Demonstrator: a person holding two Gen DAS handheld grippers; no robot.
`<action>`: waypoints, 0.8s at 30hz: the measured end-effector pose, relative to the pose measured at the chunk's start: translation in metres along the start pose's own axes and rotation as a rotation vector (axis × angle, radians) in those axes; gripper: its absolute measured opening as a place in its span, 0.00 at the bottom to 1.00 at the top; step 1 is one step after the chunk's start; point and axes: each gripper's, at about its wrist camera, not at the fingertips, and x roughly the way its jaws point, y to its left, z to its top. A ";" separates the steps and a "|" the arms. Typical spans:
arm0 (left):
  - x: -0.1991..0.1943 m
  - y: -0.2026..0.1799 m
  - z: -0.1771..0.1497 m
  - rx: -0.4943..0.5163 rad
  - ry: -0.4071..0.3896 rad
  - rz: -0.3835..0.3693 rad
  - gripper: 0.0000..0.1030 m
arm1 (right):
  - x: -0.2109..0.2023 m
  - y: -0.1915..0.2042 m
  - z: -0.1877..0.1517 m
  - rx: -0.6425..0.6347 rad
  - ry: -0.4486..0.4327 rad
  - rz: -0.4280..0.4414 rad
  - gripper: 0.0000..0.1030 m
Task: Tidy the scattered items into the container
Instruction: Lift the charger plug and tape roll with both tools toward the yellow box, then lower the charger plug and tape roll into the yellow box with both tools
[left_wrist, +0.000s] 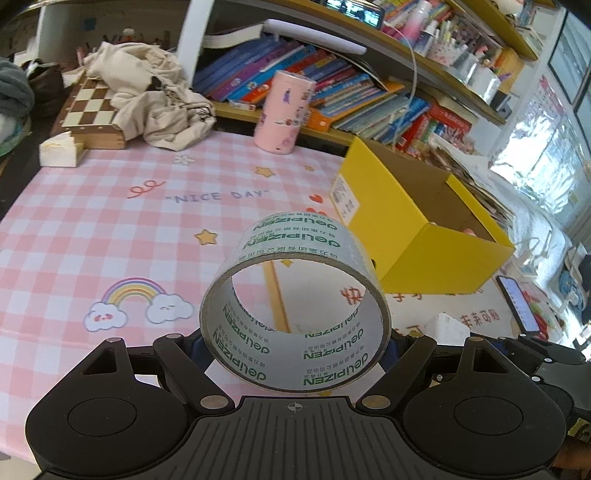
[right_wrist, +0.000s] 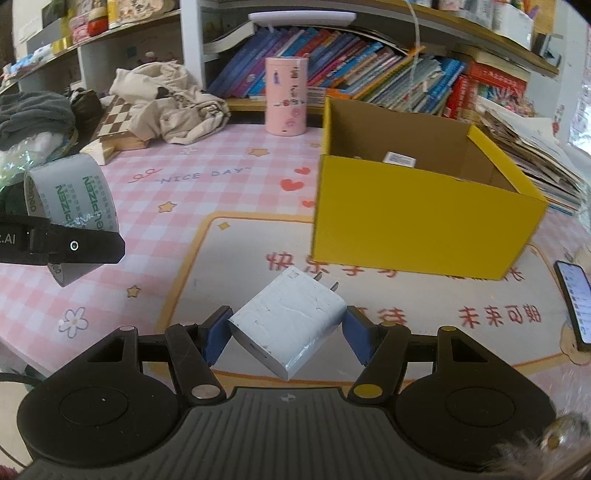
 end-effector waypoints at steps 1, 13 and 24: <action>0.001 -0.003 0.000 0.005 0.001 -0.006 0.81 | -0.002 -0.003 -0.001 0.006 -0.001 -0.007 0.61; 0.014 -0.040 0.000 0.067 0.017 -0.067 0.81 | -0.016 -0.038 -0.014 0.065 -0.013 -0.072 0.61; 0.035 -0.081 0.004 0.143 0.037 -0.141 0.81 | -0.027 -0.075 -0.021 0.122 -0.013 -0.140 0.61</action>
